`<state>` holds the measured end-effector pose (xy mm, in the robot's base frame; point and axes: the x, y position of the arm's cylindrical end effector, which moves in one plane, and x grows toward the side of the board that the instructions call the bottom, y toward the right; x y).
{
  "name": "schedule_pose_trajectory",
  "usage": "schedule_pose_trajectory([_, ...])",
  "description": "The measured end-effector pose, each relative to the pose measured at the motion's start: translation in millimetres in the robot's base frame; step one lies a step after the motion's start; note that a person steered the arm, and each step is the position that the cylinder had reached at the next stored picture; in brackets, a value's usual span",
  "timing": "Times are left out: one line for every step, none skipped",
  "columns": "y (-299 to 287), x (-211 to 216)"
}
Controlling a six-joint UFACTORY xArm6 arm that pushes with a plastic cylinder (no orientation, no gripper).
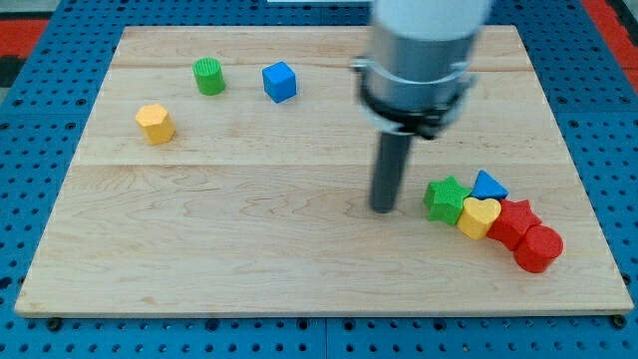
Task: Slide yellow hexagon closer to the green star
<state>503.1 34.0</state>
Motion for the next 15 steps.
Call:
schedule_pose_trajectory([-92.6, 3.3])
schedule_pose_trajectory([-198.0, 5.0])
schedule_pose_trajectory([-322.8, -22.9])
schedule_pose_trajectory([-339.0, -32.8])
schedule_pose_trajectory([-339.1, -60.0])
schedule_pose_trajectory([-330.2, -97.3])
schedule_pose_trajectory([-266.3, -116.2])
schedule_pose_trajectory([-205.7, -127.6])
schedule_pose_trajectory([-150.0, -127.6])
schedule_pose_trajectory([-108.8, -127.6])
schedule_pose_trajectory([-68.4, -126.3])
schedule_pose_trajectory([-30.3, -126.3])
schedule_pose_trajectory([-10.1, -124.3])
schedule_pose_trajectory([-1.8, -105.7])
schedule_pose_trajectory([-1.5, -98.1])
